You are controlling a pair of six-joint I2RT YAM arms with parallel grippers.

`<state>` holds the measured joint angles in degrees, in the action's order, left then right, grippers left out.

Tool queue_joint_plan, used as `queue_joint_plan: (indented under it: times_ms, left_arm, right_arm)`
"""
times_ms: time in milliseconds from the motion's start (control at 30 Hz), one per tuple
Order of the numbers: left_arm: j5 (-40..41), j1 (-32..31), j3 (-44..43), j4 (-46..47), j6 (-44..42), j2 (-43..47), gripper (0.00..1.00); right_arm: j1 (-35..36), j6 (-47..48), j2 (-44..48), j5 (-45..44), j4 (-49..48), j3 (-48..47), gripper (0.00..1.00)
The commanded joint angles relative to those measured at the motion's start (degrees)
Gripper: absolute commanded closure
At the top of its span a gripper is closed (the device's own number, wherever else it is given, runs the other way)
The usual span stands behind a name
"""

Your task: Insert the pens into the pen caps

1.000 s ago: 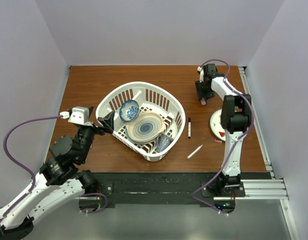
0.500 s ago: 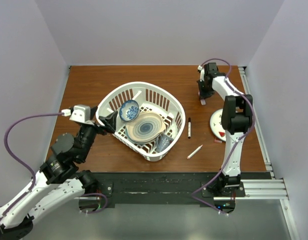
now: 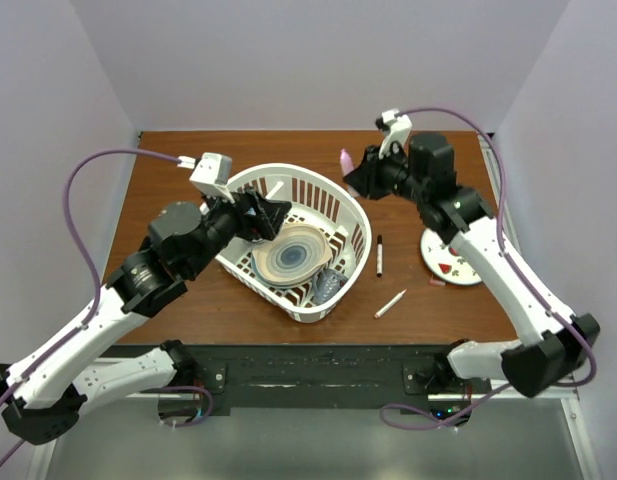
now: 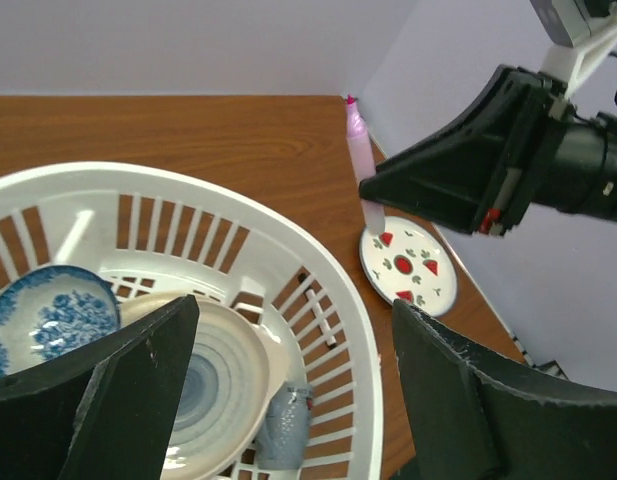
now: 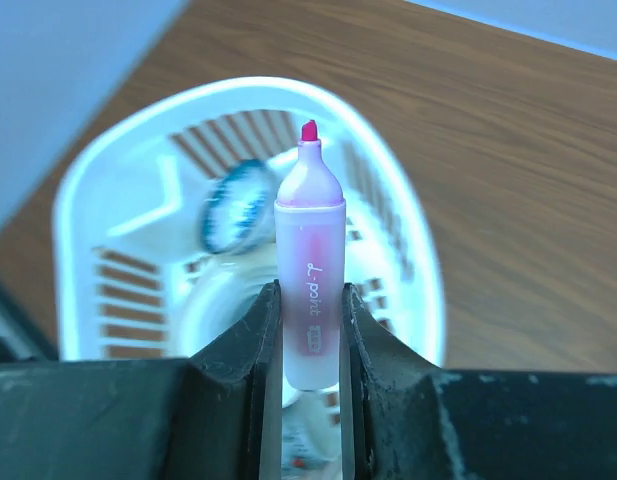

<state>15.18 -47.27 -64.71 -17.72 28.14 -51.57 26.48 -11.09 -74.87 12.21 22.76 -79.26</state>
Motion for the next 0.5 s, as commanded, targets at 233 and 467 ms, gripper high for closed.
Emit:
queue_joint_plan:
  times_ms: [233,467]
  left_arm:
    - [-5.3,0.2,-2.2,5.7,7.1,-5.9,0.23]
    - [-5.7,0.3,-1.8,8.0,7.9,-8.5,0.3]
  right_arm:
    - [12.8,-14.9,9.9,1.2,-15.6,13.9,1.0]
    - [16.1,-14.8,10.5,-0.5,-15.0,12.4,1.0]
